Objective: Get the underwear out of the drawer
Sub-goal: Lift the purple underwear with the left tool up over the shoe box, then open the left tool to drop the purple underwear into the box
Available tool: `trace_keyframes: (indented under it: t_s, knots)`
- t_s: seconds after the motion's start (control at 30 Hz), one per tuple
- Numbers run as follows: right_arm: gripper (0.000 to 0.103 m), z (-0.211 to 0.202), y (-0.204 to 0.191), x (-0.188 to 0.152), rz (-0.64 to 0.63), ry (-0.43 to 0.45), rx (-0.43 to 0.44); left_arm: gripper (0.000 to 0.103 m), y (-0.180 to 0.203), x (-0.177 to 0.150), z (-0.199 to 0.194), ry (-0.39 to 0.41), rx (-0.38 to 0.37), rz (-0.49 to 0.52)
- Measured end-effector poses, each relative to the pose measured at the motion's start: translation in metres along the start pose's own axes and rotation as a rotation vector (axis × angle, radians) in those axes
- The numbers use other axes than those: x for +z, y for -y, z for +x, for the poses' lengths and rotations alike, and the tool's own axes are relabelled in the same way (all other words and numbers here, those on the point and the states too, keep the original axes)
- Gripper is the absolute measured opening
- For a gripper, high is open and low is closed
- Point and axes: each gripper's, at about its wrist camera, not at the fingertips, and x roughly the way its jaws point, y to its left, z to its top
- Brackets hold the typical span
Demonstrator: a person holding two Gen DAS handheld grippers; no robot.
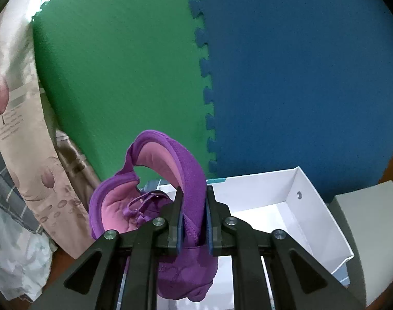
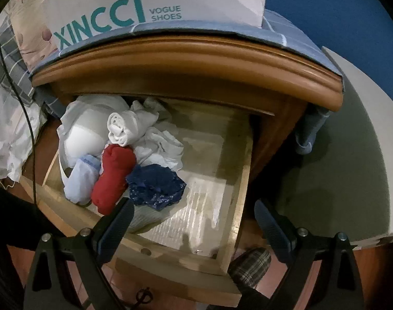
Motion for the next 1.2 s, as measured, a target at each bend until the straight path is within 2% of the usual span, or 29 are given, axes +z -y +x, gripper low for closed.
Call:
trace_keyframes:
  t_s: [0.27, 0.63, 1.2]
  knots:
    - [0.097, 0.004, -0.003, -0.002, -0.005, -0.017, 0.013, 0.012, -0.006, -0.012, 0.025, -0.058, 0.018, 0.019]
    - [0.097, 0.008, -0.005, -0.005, -0.012, -0.041, 0.023, 0.012, -0.011, -0.028, 0.034, -0.117, 0.032, 0.044]
    - [0.097, 0.011, -0.007, -0.007, -0.016, -0.058, 0.029, 0.012, -0.013, -0.039, 0.017, -0.156, 0.038, 0.081]
